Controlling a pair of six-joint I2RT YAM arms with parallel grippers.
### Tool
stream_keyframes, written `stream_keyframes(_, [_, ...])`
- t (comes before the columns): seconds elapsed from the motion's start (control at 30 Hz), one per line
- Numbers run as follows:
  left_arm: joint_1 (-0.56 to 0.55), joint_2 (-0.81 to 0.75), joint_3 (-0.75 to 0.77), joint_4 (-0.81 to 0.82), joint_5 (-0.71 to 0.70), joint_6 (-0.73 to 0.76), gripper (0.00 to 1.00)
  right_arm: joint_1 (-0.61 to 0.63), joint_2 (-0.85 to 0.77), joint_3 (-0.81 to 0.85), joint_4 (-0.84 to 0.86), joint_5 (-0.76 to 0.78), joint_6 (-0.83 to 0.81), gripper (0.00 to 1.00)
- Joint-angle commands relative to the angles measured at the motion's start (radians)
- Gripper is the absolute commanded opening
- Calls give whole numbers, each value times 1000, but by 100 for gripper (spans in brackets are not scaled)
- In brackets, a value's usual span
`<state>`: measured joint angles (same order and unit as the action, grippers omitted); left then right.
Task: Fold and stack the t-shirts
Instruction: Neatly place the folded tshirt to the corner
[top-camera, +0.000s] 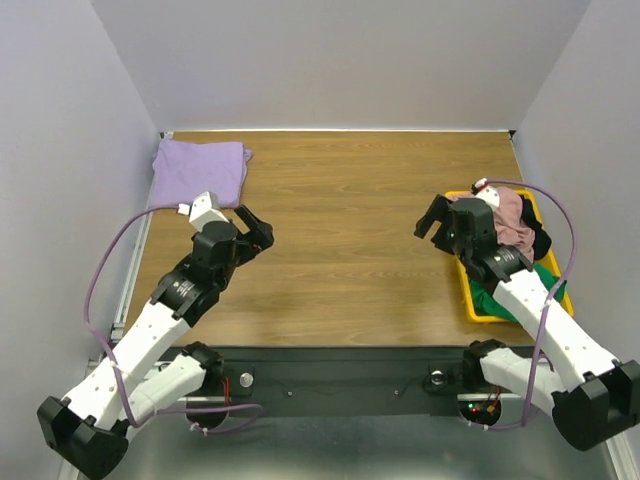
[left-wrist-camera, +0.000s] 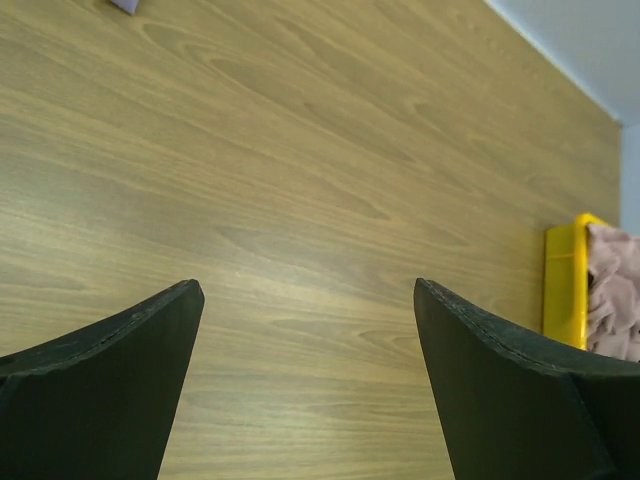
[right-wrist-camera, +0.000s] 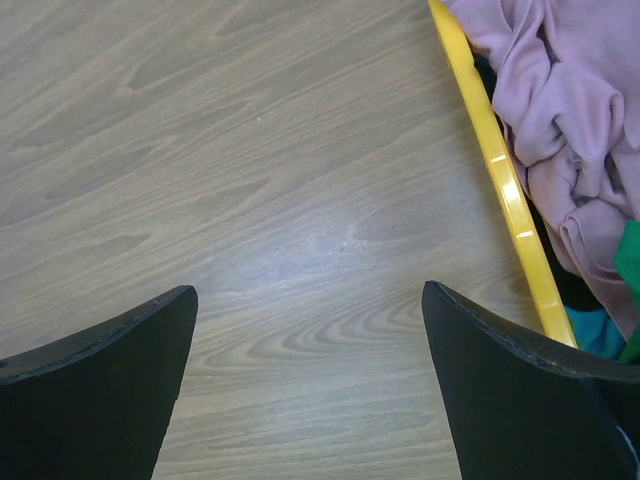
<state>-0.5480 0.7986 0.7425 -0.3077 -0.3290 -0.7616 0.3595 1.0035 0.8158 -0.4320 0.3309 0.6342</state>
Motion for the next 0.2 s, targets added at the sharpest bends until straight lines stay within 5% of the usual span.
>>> stream_keyframes(0.0, [0,-36,8,4,-67,-38,98,-4,-78,-3,21,4,10,100])
stream_keyframes(0.17, [0,-38,12,-27,-111,-50,99,-4,-114,-27,25,-12,-13,100])
